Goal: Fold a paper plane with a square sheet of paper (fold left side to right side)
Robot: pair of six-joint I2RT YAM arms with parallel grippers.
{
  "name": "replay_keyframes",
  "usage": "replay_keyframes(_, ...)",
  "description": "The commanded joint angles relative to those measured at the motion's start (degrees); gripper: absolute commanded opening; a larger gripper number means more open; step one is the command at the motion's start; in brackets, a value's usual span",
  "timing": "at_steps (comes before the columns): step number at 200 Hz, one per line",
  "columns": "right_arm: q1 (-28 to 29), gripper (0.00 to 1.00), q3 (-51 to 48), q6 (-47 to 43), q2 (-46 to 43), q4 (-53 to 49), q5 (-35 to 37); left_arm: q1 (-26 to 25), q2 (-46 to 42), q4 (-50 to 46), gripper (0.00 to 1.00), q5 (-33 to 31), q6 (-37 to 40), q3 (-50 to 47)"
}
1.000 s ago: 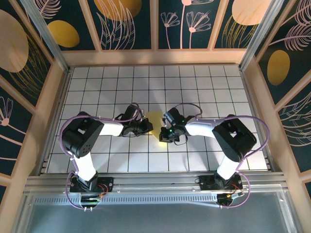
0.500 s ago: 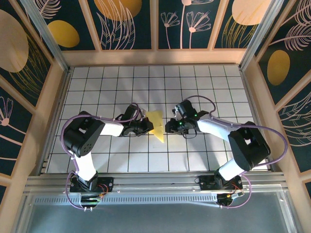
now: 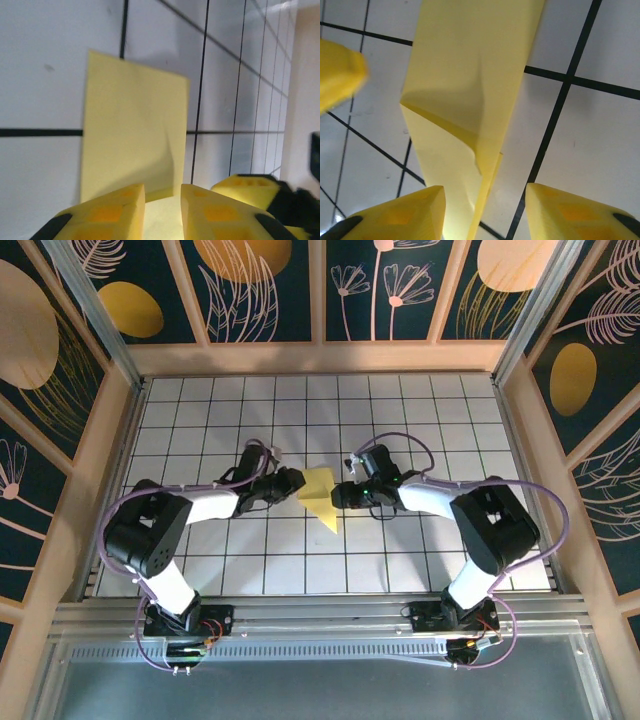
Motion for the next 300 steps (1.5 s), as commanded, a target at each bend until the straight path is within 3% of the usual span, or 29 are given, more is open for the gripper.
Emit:
replay_keyframes(1, 0.39, 0.43, 2.45, -2.42, 1.92, 2.43, -0.47, 1.21, -2.79, -0.79, 0.28, -2.39, 0.66, -2.14)
replay_keyframes(82, 0.90, 0.29, 3.49, -2.11, 5.48, 4.27, -1.58, 2.19, -3.39, -0.52, 0.33, -2.46, 0.62, -3.15)
replay_keyframes(146, 0.96, 0.00, 3.46, -2.46, 2.96, 2.11, 1.41, 2.85, -2.82, 0.59, 0.41, -1.79, 0.36, -3.37)
replay_keyframes(211, 0.89, 0.00, 0.40, -2.21, -4.67, 1.98, 2.58, 3.76, 1.38, 5.91, 0.45, 3.22, -0.95, -1.61)
replay_keyframes(300, 0.30, 0.00, -2.77, -1.10, -8.38, 4.53, 1.88, 3.77, 10.99, 8.38, 0.39, 9.48, -0.41, 5.36)
